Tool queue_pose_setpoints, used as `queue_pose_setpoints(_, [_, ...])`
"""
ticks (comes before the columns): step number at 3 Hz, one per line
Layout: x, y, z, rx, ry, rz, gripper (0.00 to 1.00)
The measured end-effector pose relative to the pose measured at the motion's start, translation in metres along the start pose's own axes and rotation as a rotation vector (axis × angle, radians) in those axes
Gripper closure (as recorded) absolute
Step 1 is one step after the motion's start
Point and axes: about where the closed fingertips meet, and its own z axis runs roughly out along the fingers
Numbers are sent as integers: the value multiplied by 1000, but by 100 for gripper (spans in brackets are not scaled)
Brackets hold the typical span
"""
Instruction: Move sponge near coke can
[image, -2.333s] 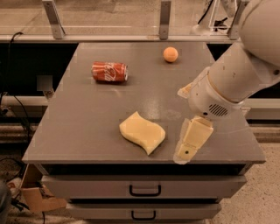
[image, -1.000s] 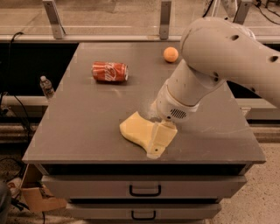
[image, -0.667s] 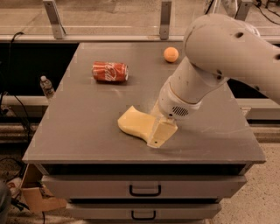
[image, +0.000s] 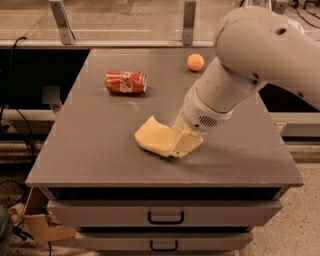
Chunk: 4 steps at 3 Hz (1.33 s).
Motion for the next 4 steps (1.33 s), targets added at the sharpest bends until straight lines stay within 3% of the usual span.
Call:
queue_pose_setpoints(1, [-5, -9, -15, 35, -18, -2, 100])
queue_pose_setpoints(2, [-7, -17, -41, 81, -42, -20, 100])
queue_pose_setpoints(3, [-8, -19, -41, 84, -43, -23, 100])
queue_pose_setpoints(4, [-28, -39, -39, 74, -13, -123, 100])
